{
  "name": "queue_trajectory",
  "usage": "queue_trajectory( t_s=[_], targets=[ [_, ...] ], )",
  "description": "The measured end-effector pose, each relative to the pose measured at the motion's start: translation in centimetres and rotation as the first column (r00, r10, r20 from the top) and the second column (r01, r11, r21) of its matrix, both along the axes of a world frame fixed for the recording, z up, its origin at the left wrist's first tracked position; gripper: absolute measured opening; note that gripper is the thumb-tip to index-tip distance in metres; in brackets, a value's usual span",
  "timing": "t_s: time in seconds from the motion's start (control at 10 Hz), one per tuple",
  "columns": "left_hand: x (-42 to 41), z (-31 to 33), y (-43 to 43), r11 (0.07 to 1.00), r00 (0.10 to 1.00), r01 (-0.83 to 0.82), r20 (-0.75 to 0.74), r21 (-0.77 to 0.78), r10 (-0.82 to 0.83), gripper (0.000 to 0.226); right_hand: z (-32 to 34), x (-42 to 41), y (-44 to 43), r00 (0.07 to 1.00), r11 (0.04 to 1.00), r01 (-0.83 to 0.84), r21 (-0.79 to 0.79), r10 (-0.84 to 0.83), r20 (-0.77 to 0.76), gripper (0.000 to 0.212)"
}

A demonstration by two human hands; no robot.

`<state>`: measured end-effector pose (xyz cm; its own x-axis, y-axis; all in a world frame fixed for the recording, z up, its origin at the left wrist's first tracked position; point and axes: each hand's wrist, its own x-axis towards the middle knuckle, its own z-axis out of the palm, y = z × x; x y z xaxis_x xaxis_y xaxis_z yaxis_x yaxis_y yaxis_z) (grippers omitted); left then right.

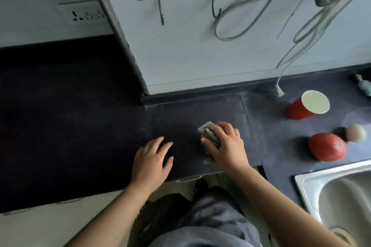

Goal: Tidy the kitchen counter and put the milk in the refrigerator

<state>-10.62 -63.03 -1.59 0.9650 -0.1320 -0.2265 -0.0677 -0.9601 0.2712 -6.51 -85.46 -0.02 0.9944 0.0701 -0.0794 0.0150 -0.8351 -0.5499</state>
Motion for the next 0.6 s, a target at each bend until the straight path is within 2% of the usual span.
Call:
queue_trajectory(
  t_s=[0.1, 0.4, 0.6],
  targets=[
    [0.7, -0.9, -0.5, 0.997, 0.998, -0.016, -0.066, 0.082, 0.022, 0.051, -0.6, 1.6, 1.0, 0.999, 0.999, -0.051, -0.004, 0.051, -0.009, 0.04],
    [0.3, -1.2, -0.5, 0.99, 0.991, -0.016, -0.13, 0.137, 0.034, 0.058, -2.7, 1.4, 2.0, 0.981, 0.97, -0.192, -0.147, 0.184, -0.063, 0.043],
    [0.1, 0.8, 0.1, 0.994, 0.999, -0.029, -0.024, 0.108, 0.032, 0.051, -0.9, 0.8, 0.2, 0.977, 0.982, -0.175, -0.064, 0.166, -0.132, 0.056]
  ],
)
